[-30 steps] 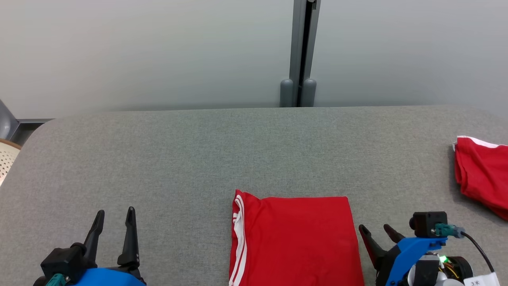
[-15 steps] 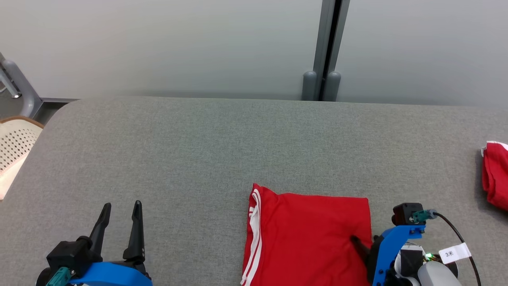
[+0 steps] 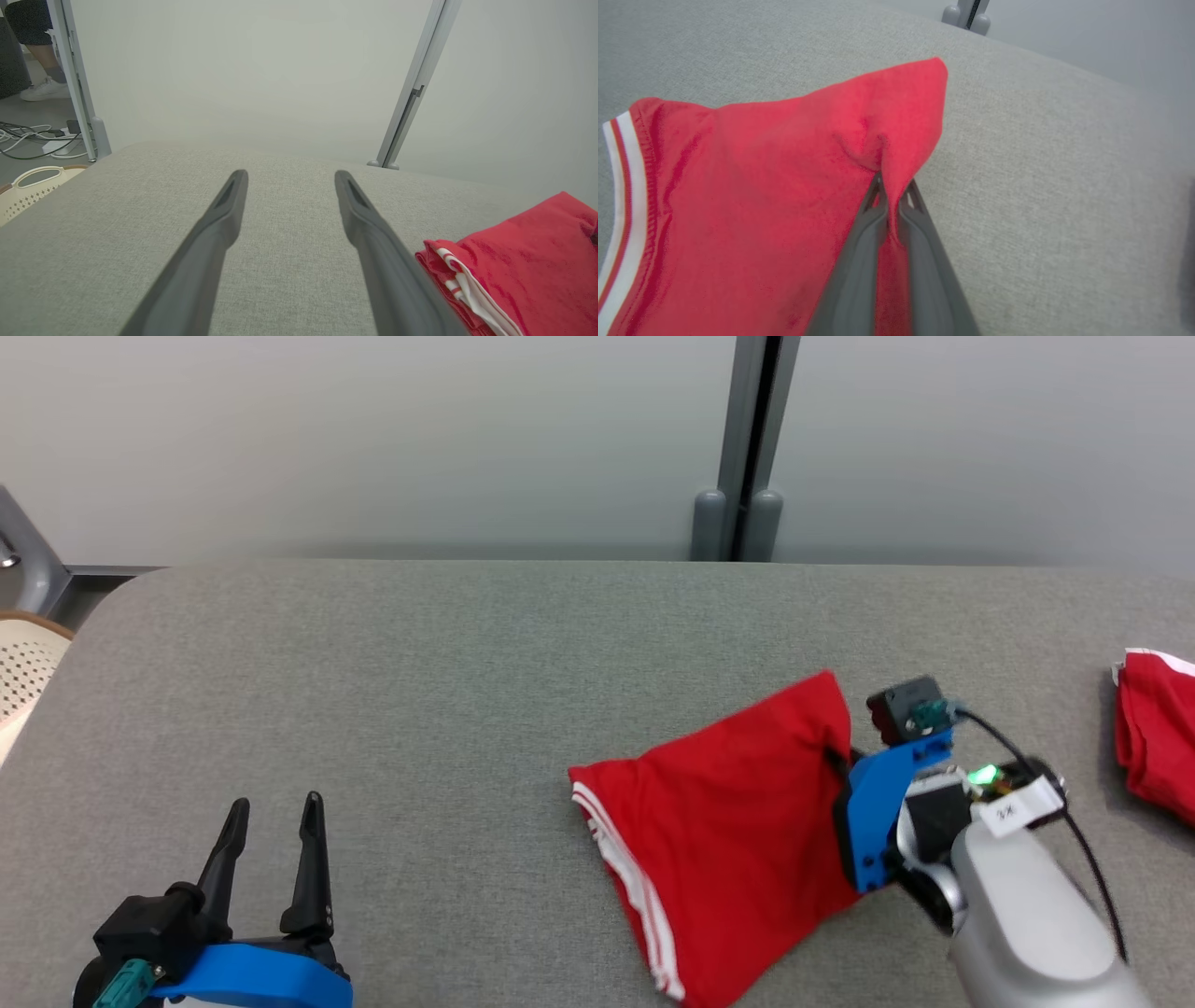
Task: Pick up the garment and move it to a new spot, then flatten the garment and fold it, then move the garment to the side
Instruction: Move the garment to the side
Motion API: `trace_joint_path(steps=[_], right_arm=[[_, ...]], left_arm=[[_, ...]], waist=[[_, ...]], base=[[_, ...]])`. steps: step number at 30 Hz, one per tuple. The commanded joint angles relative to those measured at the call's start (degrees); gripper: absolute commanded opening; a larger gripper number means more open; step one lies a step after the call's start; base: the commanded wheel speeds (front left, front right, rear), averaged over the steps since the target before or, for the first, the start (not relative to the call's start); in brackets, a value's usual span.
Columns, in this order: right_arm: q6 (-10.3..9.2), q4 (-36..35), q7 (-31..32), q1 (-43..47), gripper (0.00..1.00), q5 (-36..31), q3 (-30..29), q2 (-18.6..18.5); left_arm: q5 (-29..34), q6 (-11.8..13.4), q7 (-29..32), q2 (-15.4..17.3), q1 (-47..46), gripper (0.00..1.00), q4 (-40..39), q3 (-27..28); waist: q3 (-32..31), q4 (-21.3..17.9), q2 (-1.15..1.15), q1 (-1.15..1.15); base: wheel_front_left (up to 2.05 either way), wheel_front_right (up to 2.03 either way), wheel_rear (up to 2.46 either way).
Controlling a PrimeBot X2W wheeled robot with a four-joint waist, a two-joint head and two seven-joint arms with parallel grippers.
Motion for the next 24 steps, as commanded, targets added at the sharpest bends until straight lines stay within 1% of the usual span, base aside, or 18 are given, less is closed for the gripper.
trace_joint_path(steps=[1,4,5,7,12,15,20,21,24], right_arm=[[-0.02,-2.2,1.0,-3.4,0.00,-1.4,1.3,-3.0],[-0.02,-5.0,3.8,-7.9,0.00,-1.5,3.2,-6.2],[-0.02,-5.0,3.8,-7.9,0.00,-1.5,3.2,-6.2],[-0.01,-6.3,6.0,-10.3,0.00,-1.1,4.2,-8.5],[-0.01,-10.0,11.9,-15.1,0.00,1.2,6.3,-14.0],[-0.01,-12.1,14.3,-17.5,0.00,2.6,7.7,-17.2],[-0.02,-13.6,16.2,-21.3,0.00,4.0,9.2,-22.1],[-0.02,-13.7,16.2,-22.6,0.00,4.4,9.1,-24.0],[-0.02,-13.7,16.0,-24.3,0.00,4.3,9.0,-26.7]], left_arm=[[0.5,0.1,-0.4,0.0,-0.4,1.00,-0.8,0.5],[0.9,0.0,-0.6,-0.2,-1.2,1.00,-1.6,0.8],[0.9,0.0,-0.6,-0.2,-1.2,1.00,-1.6,0.8],[1.2,-0.2,-0.6,-0.5,-1.8,1.00,-2.0,1.0],[2.1,-1.0,-0.8,-0.9,-3.7,1.00,-2.6,1.4],[2.6,-1.5,-0.8,-0.9,-5.0,1.00,-2.8,1.9],[3.8,-2.1,-0.8,-0.2,-7.5,1.00,-3.5,2.0],[4.1,-2.4,-0.7,0.3,-8.6,1.00,-4.0,2.0],[4.5,-2.4,0.1,1.1,-10.0,1.00,-5.1,2.1]], waist=[[1.4,-1.8,0.00,0.00],[2.9,-3.7,0.00,0.00],[2.9,-3.7,0.00,0.00],[4.0,-5.1,0.00,0.00],[7.0,-9.4,0.00,0.00],[8.9,-12.1,0.00,0.00],[12.2,-15.7,0.00,0.00],[13.8,-16.8,0.00,0.00],[16.0,-18.0,0.00,0.00]], base=[[0.00,0.00,0.00],[0.00,0.00,0.00],[0.00,0.00,0.00],[0.00,0.00,0.00],[0.00,0.00,0.00],[0.00,0.00,0.00],[0.00,0.00,0.00],[0.00,0.00,0.00],[0.00,0.00,0.00]])
